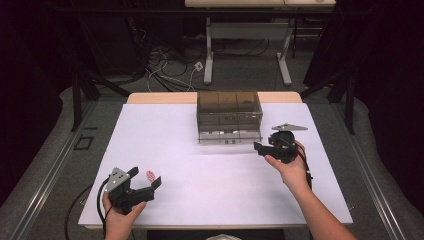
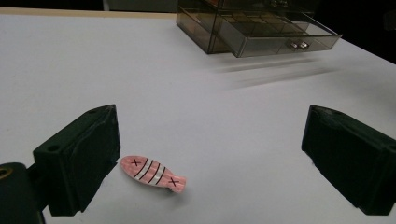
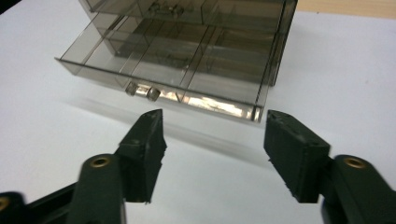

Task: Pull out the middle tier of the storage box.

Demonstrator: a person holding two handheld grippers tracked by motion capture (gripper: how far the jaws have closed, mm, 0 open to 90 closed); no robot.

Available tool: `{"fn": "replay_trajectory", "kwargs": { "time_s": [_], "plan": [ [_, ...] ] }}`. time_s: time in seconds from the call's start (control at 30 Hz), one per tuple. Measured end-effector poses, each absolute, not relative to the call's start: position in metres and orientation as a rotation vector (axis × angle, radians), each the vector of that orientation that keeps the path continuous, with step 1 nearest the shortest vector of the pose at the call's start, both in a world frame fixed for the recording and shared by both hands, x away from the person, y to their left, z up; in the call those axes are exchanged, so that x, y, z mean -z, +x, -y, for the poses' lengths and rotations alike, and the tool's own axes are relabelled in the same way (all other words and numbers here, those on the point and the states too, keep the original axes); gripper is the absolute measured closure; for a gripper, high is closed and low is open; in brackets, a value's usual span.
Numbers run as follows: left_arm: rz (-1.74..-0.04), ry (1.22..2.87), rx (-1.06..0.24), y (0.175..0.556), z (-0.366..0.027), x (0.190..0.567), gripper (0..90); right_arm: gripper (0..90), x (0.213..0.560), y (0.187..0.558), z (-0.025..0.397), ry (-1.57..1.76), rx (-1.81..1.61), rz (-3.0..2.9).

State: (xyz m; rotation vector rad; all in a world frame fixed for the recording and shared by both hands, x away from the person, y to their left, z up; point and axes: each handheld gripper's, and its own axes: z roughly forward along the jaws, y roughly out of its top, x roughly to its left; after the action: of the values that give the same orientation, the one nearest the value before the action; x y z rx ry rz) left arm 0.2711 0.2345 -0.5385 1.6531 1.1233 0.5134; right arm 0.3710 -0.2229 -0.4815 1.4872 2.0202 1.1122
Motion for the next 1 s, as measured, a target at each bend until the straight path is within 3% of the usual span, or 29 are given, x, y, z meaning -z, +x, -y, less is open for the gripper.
{"fn": "replay_trajectory", "kwargs": {
  "time_s": [0.33, 1.0],
  "plan": [
    [-1.123, 1.648, -0.511, 0.271, -0.234, 0.538, 4.8, 22.4, 0.489, 0.352, 0.232, 1.435, -1.164, -1.989],
    [-1.157, 1.611, -0.511, 0.274, -0.24, 0.537, 3.2, 14.8, 0.504, 0.319, 0.244, 1.328, -1.181, -1.997]
  ]
}}
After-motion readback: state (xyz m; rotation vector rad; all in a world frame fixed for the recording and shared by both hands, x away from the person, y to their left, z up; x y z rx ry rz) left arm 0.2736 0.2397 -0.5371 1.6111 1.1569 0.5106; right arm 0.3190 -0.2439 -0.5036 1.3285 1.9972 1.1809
